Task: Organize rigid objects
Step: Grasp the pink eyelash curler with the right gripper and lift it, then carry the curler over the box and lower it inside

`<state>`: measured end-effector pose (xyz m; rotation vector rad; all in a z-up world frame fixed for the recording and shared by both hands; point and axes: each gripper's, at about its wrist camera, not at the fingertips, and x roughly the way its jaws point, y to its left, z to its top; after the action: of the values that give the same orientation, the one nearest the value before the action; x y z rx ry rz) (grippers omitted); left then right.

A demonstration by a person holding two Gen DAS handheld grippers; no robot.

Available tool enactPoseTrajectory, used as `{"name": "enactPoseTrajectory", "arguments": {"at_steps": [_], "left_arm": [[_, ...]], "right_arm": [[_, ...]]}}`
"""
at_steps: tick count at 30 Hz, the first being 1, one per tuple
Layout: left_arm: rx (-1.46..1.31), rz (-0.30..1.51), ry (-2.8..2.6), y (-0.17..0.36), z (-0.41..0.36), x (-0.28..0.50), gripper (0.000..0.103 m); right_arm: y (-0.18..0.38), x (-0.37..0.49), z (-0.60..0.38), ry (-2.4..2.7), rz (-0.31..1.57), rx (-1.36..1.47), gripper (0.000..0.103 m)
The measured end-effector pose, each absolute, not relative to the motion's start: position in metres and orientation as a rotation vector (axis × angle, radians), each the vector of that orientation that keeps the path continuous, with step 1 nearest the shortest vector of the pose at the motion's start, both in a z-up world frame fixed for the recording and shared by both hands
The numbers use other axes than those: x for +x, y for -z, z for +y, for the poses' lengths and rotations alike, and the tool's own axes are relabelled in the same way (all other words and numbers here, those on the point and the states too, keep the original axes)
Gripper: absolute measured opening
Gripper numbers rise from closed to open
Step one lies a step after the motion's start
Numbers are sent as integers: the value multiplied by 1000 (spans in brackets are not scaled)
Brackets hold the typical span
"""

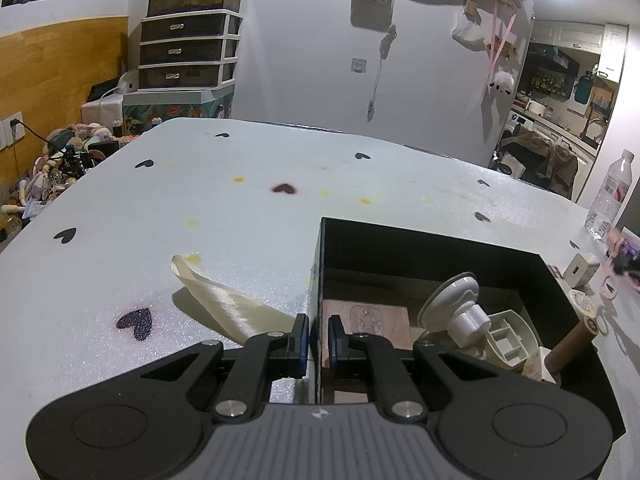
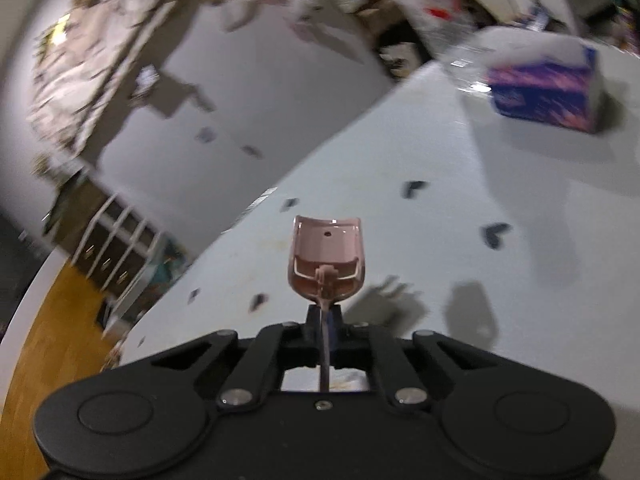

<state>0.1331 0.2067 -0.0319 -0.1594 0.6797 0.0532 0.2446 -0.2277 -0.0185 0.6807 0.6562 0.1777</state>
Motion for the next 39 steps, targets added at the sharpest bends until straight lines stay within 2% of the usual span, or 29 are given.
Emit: {"name": "enactPoseTrajectory", "arguments": {"at_steps": [11, 19, 27, 30, 31, 32, 39], "left_arm": [[-168, 675, -39, 30, 210, 134, 9], [-181, 679, -11, 30, 217, 135, 9], [-178, 670, 12, 27, 220, 136, 8], [-179, 665, 14, 27, 220, 136, 8], [-180, 664, 14, 26, 220, 136, 8], [-179, 664, 14, 26, 219, 136, 8], [-180, 665, 11, 26, 219, 136, 8]], "right_arm": [[-27, 242, -108, -770, 762, 488, 4], [4, 244, -25, -917, 1045, 468, 4], [32, 240, 17, -931, 1273, 483, 4], [38, 238, 25, -898, 1324, 418, 26], [38, 236, 27, -888, 1335, 392, 41], [37, 235, 28, -888, 1338, 376, 44], [26, 236, 17, -870, 1267, 319, 43]]}}
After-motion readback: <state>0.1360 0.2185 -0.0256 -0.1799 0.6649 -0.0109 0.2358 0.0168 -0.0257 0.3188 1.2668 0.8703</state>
